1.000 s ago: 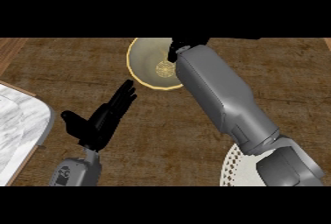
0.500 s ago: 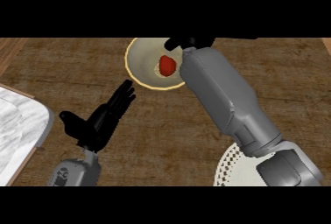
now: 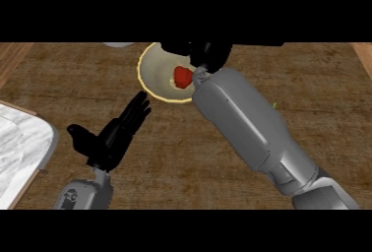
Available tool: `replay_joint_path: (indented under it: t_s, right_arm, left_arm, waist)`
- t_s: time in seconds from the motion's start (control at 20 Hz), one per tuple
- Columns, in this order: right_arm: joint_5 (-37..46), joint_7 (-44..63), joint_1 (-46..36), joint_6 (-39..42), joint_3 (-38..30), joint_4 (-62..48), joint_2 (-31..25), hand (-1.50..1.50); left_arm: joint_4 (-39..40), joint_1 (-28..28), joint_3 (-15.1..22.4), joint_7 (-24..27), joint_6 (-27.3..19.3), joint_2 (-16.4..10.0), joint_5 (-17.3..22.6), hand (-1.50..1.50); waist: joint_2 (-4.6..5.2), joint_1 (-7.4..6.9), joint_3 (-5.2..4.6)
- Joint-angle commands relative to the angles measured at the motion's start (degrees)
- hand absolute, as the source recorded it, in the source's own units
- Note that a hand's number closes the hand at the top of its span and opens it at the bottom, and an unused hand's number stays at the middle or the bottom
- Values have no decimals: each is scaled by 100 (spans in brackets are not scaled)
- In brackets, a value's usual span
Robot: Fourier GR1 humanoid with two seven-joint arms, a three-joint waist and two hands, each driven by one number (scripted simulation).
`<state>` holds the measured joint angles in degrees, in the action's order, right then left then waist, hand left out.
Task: Pick the bell pepper from the placemat and place it in the bowl
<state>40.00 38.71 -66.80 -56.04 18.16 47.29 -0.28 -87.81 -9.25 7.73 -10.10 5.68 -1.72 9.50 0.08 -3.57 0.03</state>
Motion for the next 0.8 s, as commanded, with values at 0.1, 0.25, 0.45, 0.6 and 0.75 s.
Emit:
replay_joint_path:
  t_s: [0.1,0.25,0.45,0.6,0.75]
  right_arm:
    - [0,621,979,-1177,1589,1718,27,-150]
    - [513,1044,1335,-1253,2283,2358,26,-150]
    - [1088,1364,2031,-1199,3055,2992,26,150]
    - [1624,1564,2711,-1283,3553,3383,27,150]
    - [1925,1765,3388,-1320,4030,3805,27,150]
  left_arm:
    - [110,161,-214,202,26,-134,25,0]
    - [58,146,-244,-5,-59,-132,43,0]
    - [136,262,-269,58,-69,-142,22,0]
    - [65,268,-261,-1,-127,-61,67,0]
    - [-56,200,-415,-55,-80,-216,144,0]
  waist:
    - [-119,287,-7]
    - [-174,394,-10]
    - [-258,511,-16]
    - [-255,583,-13]
    - [-277,598,-8]
